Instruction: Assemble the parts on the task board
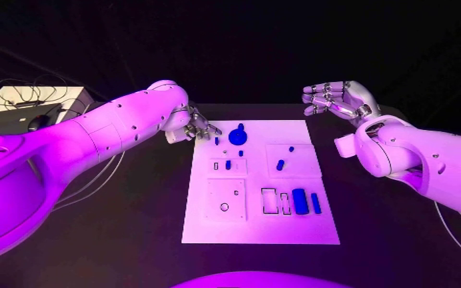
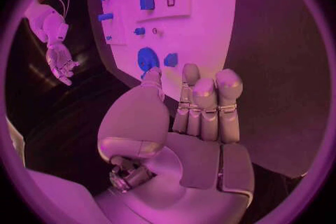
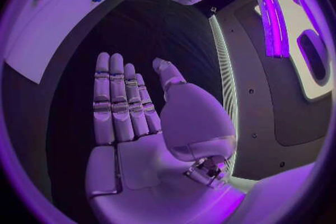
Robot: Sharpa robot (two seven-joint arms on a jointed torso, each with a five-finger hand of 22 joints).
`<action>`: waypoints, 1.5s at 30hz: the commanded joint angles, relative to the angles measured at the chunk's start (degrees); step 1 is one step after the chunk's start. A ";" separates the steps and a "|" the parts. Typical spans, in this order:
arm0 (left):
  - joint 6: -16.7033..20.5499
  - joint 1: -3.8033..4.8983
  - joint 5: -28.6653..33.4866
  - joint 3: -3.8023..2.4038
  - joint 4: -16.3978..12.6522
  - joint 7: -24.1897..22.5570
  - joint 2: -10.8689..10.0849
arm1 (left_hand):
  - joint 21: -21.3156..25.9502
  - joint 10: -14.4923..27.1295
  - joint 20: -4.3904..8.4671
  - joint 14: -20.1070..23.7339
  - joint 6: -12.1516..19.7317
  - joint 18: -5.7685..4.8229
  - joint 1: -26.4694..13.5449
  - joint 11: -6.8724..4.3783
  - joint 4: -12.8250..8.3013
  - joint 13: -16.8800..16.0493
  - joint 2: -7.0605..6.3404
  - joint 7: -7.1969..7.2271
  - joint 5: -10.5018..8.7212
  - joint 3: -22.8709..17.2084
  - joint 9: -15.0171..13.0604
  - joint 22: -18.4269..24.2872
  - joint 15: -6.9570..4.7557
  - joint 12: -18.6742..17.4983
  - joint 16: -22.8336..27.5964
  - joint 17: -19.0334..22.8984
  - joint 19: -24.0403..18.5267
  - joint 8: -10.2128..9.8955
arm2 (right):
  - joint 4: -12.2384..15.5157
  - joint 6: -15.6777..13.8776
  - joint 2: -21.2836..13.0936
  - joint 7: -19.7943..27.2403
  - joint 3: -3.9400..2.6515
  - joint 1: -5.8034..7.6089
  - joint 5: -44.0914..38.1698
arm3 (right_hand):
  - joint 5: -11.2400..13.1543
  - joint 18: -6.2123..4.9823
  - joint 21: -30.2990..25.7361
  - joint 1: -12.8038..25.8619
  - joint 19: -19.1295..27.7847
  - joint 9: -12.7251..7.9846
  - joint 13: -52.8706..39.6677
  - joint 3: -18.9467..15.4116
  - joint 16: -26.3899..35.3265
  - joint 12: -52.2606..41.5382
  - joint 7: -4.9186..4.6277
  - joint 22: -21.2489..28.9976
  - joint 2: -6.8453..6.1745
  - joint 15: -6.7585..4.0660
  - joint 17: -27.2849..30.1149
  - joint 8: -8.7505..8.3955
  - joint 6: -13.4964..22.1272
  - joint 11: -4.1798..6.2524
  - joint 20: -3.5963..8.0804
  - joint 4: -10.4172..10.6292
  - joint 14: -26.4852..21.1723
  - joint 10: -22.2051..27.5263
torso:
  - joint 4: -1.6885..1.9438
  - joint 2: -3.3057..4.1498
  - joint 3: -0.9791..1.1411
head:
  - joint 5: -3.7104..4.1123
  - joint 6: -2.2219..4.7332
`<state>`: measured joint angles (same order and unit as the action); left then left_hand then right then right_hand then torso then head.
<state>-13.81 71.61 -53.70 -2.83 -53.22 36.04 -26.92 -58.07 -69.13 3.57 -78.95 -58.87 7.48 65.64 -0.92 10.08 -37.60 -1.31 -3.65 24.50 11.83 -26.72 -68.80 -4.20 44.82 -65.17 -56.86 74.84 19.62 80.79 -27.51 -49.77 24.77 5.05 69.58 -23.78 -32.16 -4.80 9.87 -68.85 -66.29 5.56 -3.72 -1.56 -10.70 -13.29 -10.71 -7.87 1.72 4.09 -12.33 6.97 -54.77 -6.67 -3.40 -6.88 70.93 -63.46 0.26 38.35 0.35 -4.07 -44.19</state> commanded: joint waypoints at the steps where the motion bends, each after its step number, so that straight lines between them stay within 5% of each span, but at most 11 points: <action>1: -0.97 0.02 1.11 0.02 -0.25 -0.29 0.19 | -0.32 -0.05 -0.06 -0.32 0.20 0.05 -0.27 -0.28 0.37 -0.06 -0.17 0.21 0.00 -0.14 -0.95 -0.20 0.04 0.20 -0.31 -0.17 0.55 0.01 | -0.03 0.35 0.11 0.34 -0.03 -0.01 0.02 | -0.34 0.82 0.20 -0.12 0.36 0.01 0.09 0.33 -0.32 0.40 -0.03 0.07 -0.40 0.05 0.07 0.04 0.33 -0.06 -0.03 -0.06 -0.41 0.14 | 0.03 -0.01 0.05 | -0.02 -0.07; 36: -0.61 -0.03 2.70 0.77 -0.13 -0.78 0.81 | -1.06 -0.67 0.73 -0.67 -0.70 -0.80 1.54 -0.75 -4.69 -0.31 3.49 0.81 0.57 -0.93 -5.09 -1.55 -0.30 -0.17 -0.94 -1.32 1.01 -0.38 | -0.44 0.53 0.69 0.15 -0.03 -0.04 -0.02 | -0.39 0.83 0.44 -0.08 0.43 -0.01 0.10 0.58 -0.31 0.52 -0.03 0.42 -0.32 0.05 0.26 0.09 0.32 -0.06 -0.03 -0.16 -0.40 0.10 | 0.03 0.02 0.03 | 0.14 -0.39; 40: -0.65 -0.03 3.21 0.76 -0.14 -0.85 0.79 | -1.14 -0.72 0.88 -0.73 -0.71 -0.97 3.11 -0.97 -5.73 -0.31 4.56 1.13 0.43 -2.80 -5.91 -1.69 -0.47 -0.33 -1.02 -1.52 1.08 -0.07 | -0.51 0.58 0.72 0.10 -0.03 -0.05 -0.03 | -0.44 0.84 0.56 -0.06 0.47 -0.02 0.10 0.75 -0.32 0.57 -0.04 0.57 -0.27 0.05 0.32 0.09 0.33 -0.05 -0.03 -0.21 -0.42 0.08 | 0.03 0.02 0.02 | 0.15 -0.42; 45: -0.91 -0.03 3.82 0.76 -0.14 -0.95 0.78 | -1.08 -0.72 1.08 -0.78 -0.29 -1.21 3.58 -1.16 -7.01 -0.39 3.89 1.38 0.47 -7.07 -7.84 -1.88 -0.56 -0.62 -0.99 -1.74 1.07 0.24 | -0.62 0.61 0.79 0.07 -0.03 -0.06 -0.03 | -0.44 0.84 0.56 -0.06 0.47 -0.02 0.10 0.75 -0.32 0.57 -0.04 0.57 -0.27 0.05 0.32 0.09 0.33 -0.05 -0.03 -0.21 -0.42 0.08 | 0.02 0.01 0.02 | 0.18 -0.55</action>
<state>-14.57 71.58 -50.93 -2.07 -53.30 35.84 -26.20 -58.98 -69.88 4.18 -79.35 -59.27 6.94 69.00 -1.65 3.17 -37.92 2.75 -2.42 24.91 5.07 -34.43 -70.63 -4.60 44.55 -65.90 -58.53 75.87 19.66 80.21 -27.48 -49.04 24.68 5.05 69.55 -23.78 -32.41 -4.80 10.09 -68.85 -66.29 5.56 -3.72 -1.16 -10.70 -12.97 -10.62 -7.35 1.72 4.09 -12.06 6.97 -54.86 -6.67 -3.40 -6.96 70.93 -63.46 0.30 38.36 0.37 -3.93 -44.71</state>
